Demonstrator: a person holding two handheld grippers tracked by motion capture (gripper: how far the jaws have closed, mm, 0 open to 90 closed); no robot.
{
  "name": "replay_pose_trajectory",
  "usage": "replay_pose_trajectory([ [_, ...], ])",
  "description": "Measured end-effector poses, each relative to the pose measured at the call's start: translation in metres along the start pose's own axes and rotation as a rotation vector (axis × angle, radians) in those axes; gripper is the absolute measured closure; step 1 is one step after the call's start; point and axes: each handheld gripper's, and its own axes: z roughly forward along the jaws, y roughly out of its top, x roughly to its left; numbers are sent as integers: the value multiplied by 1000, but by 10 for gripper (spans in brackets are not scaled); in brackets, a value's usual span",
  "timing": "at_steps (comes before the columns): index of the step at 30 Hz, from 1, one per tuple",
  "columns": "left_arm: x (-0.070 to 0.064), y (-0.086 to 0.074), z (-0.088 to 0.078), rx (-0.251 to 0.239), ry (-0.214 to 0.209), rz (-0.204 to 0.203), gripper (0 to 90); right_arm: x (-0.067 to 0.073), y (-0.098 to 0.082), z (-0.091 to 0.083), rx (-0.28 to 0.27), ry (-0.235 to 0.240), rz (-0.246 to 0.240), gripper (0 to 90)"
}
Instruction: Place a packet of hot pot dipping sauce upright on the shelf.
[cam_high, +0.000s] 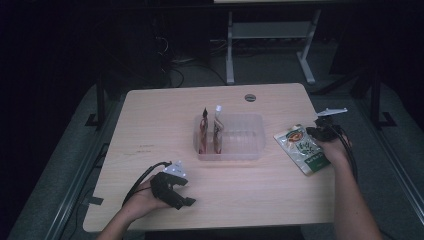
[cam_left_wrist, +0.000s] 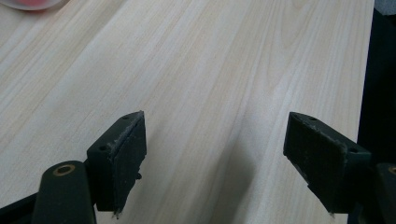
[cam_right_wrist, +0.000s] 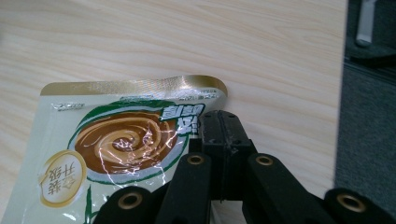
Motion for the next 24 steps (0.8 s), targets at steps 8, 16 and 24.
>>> replay_pose_trajectory([
  [8, 0, 0, 0, -1, -4, 4, 209, 13, 3, 0, 7, 71, -56, 900],
  [16, -1, 1, 1, 2, -10, 11, 208, 26, 4, -3, 30, 127, -116, 900],
  [24, -2, 2, 1, -2, -9, 9, 209, 42, 4, -11, 57, 173, -177, 900],
])
